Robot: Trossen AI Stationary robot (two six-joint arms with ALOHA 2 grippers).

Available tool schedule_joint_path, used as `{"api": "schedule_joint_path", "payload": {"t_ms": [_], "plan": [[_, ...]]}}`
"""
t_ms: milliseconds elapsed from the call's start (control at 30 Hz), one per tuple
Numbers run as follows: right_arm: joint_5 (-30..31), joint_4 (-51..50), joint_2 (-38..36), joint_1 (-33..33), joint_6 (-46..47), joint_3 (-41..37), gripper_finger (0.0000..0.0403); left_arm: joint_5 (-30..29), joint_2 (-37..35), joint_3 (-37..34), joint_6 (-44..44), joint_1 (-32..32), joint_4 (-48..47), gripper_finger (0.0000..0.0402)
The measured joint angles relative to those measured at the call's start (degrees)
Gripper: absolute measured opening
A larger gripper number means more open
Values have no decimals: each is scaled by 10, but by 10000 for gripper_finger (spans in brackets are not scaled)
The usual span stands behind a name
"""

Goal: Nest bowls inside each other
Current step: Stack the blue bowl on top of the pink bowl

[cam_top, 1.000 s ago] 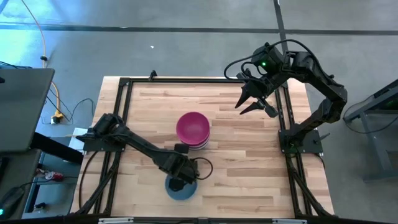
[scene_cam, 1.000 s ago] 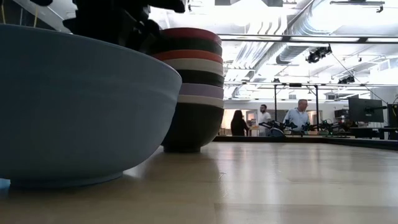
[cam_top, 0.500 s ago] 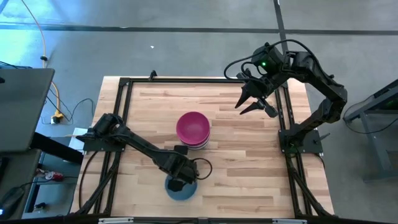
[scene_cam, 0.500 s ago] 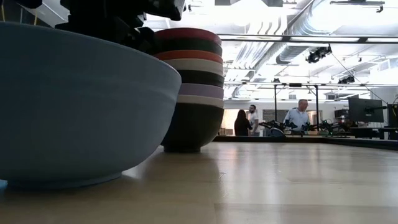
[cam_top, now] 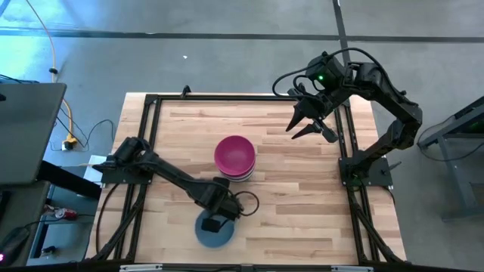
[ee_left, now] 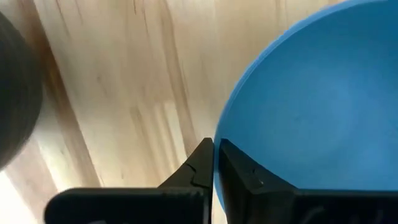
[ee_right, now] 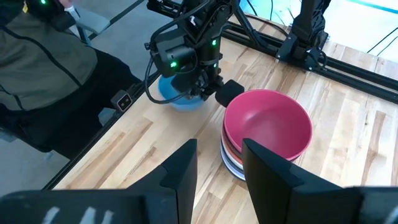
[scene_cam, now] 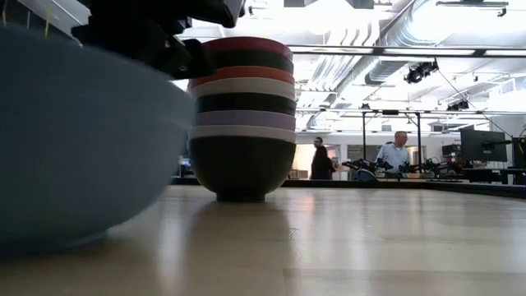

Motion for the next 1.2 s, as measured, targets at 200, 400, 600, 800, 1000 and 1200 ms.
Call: {"api": "schedule_joint_path", "payload": {"t_ms": [200, 400, 600, 800, 1000, 1200], "plan": [[0, 0, 0, -3, -3, 0, 119, 6, 0, 56, 18, 11, -86, 2], [0, 0, -11, -3, -20, 0, 119, 3, 0, 138, 46, 12, -161, 1], [0, -2, -38, -3, -22, 0, 119, -30, 0, 232, 43, 12, -279, 0], [-22, -13, -65, -3, -22, 0, 119, -46, -17, 309, 66, 28, -298, 0], [-61, -57, -95, -6, -48, 0, 119, -81, -53, 340, 85, 46, -295, 0], [-85, -54, -129, -10, -52, 0, 119, -111, -99, 340, 99, 77, -296, 0]]}}
